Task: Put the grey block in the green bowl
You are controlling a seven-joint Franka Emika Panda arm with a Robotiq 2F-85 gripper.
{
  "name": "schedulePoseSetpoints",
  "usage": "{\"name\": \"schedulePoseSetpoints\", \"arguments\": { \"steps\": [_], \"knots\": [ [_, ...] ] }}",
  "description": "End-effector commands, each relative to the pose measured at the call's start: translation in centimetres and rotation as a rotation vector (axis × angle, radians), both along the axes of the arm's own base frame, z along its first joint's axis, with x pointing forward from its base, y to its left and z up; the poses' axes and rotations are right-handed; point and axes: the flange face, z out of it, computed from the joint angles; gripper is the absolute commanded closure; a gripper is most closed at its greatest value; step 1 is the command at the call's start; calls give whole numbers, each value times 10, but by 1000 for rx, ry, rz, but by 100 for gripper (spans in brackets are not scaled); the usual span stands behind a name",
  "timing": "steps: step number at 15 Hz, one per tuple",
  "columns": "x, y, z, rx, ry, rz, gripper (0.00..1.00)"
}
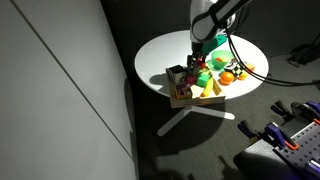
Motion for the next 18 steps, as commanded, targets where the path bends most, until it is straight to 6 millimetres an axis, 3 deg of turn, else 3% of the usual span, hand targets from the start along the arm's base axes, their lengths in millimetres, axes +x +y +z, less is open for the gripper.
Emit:
{"name": "schedulePoseSetpoints", "arguments": {
  "steps": [1,13,14,15,18],
  "knots": [
    [7,3,1,-35,-10,-6,0],
    [13,13,-12,-57,-20,-5,0],
    [14,13,-13,-61,-21,-8,25],
    [15,13,-13,-69,-24,-12,26],
    [15,10,-7,-75,-22,-25,51]
  ]
}}
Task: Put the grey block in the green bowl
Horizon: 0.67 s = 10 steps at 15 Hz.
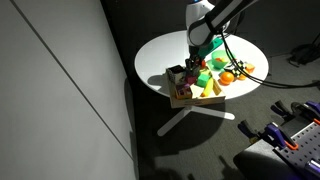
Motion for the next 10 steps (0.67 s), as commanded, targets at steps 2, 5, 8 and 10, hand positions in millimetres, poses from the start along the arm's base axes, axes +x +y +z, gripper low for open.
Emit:
{"name": "schedulePoseSetpoints", "arguments": {
  "steps": [2,5,8,10],
  "knots": [
    [6,-4,16,-13,-2,-28,66],
    [8,-13,30,11,12,-33,67],
    [9,-22,48,27,9,-46,67],
    [10,-28,59,41,7,-61,67]
  ]
}}
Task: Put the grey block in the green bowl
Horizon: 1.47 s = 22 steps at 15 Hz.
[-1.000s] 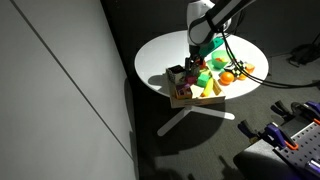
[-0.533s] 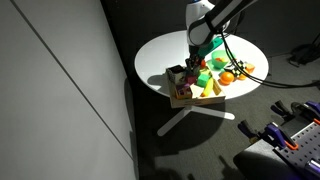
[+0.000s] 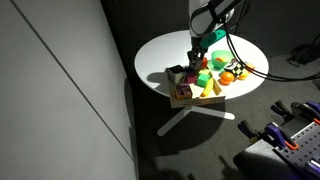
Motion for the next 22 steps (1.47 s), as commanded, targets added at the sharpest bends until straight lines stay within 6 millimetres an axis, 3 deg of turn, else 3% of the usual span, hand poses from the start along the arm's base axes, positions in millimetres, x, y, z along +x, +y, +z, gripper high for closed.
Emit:
{"name": "schedulePoseSetpoints", "arguments": {
  "steps": [1,6,10,16,22],
  "knots": [
    [0,-11,31,37,11,-17,67],
    [0,-30,57,52,7,-59,67],
    [-4,-52,65,31,22,-93,67],
    [-13,-96,60,-24,75,-159,67],
    [-20,-154,42,-69,102,-273,67]
  ]
}}
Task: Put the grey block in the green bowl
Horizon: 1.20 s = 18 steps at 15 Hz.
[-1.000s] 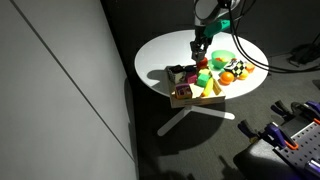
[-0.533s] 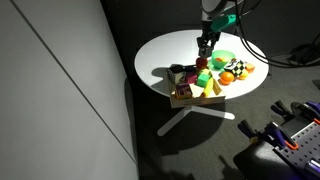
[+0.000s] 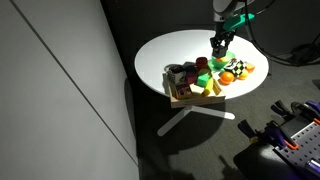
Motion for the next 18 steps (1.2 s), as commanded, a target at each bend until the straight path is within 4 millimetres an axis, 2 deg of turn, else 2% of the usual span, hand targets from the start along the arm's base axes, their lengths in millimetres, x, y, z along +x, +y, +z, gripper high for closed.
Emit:
{"name": "schedulePoseSetpoints", "arguments": {
  "steps": [1,6,11,12,13,14,17,18],
  "knots": [
    [-8,-34,-1,-40,7,-79,67],
    [-9,-70,-7,-111,-53,-190,67],
    [-9,-84,-9,-159,-114,-249,67],
    [-10,-85,-9,-158,-119,-259,46],
    [-10,-86,-8,-160,-124,-262,18],
    [-11,-86,-7,-162,-129,-268,18],
    [-11,-84,-3,-166,-143,-269,1],
    [-11,-82,-2,-169,-147,-268,0]
  ]
}}
